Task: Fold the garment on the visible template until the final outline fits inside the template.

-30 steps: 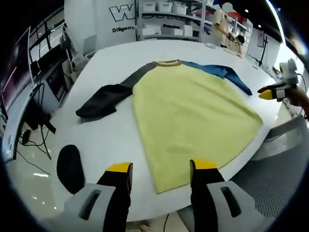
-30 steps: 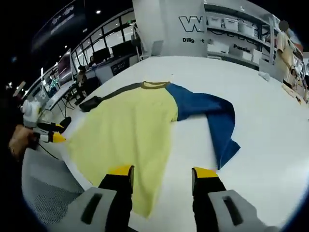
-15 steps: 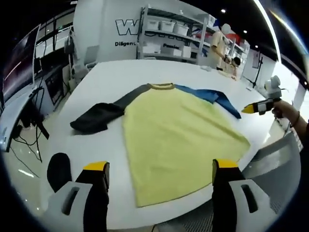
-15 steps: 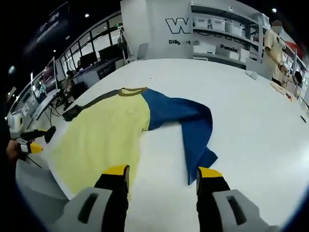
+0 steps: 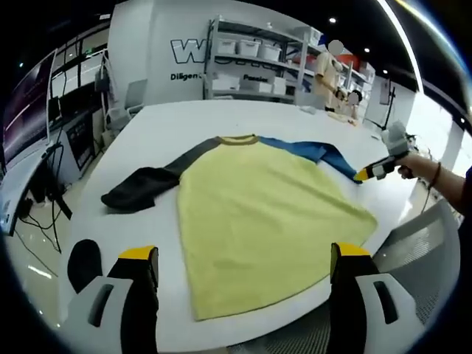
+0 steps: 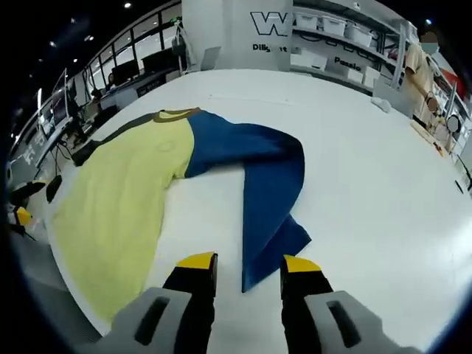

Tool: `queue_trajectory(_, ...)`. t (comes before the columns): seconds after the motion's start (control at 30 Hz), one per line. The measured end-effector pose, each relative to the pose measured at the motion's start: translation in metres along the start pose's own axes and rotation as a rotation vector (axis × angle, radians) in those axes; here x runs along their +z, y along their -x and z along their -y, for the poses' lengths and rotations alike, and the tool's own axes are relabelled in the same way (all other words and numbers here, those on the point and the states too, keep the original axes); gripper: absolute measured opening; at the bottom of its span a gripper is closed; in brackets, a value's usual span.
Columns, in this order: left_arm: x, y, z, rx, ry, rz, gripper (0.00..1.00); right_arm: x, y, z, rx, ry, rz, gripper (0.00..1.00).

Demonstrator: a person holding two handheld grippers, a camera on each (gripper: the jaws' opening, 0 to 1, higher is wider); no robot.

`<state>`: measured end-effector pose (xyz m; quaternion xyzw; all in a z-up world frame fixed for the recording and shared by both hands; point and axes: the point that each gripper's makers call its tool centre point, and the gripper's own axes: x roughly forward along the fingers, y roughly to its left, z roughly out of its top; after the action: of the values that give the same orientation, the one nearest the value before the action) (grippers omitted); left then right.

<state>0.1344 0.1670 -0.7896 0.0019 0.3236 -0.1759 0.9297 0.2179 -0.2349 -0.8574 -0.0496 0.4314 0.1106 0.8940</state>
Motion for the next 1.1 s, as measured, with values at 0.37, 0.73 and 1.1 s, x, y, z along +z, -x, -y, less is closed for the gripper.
queue_trajectory(0.37, -0.001, 0.001, -0.001, 0.010, 0.005, 0.004, 0.94, -0.001, -0.002, 0.019, -0.001, 0.012, -0.002, 0.00)
queue_trajectory(0.73, -0.003, -0.003, 0.012, -0.041, -0.065, -0.011, 0.95, 0.051, 0.023, 0.073, -0.118, 0.002, 0.085, 0.00)
queue_trajectory(1.1, -0.005, -0.004, 0.021, -0.071, -0.097, -0.023, 0.97, 0.103, 0.023, 0.124, -0.207, 0.045, 0.103, 0.00)
